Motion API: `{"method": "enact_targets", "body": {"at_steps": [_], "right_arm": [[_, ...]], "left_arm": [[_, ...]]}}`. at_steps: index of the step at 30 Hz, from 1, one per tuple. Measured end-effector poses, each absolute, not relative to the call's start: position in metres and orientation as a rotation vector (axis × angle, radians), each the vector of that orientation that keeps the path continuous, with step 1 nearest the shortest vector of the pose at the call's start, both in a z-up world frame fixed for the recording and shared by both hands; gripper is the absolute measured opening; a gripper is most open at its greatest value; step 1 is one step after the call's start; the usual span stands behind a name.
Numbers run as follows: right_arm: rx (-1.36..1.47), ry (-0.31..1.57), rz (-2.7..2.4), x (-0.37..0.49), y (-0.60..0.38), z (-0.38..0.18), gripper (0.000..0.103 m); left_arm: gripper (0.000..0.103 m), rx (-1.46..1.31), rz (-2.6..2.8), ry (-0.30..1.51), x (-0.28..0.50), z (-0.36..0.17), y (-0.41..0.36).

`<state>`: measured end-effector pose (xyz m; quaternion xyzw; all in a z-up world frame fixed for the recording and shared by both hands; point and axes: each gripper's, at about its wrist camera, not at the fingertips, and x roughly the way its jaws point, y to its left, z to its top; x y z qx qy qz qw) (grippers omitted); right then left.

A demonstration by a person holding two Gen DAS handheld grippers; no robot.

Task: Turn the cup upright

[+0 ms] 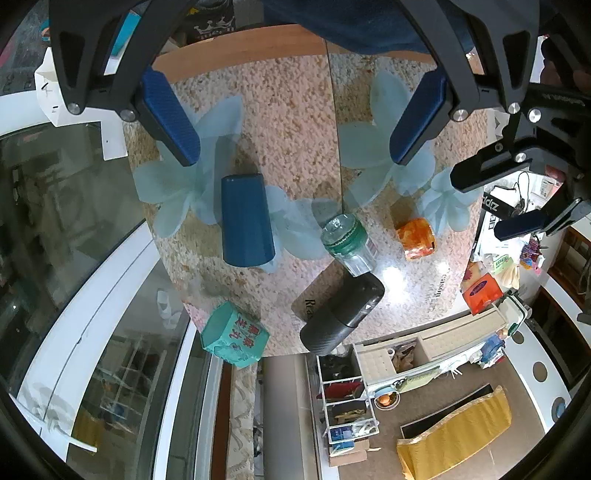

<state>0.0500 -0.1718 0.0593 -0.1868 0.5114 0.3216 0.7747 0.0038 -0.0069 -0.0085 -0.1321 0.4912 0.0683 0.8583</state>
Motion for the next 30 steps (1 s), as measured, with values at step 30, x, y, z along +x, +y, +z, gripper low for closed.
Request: {"method": "enact_targets", "body": {"at_steps": [30], "right_arm": [[-0.478,1.271,0.683,0.132,-0.165,0.03,0.103]], "left_arm": [[0.103,-0.394,0.162,1.089,0.042,-0.031,0.013]]}}
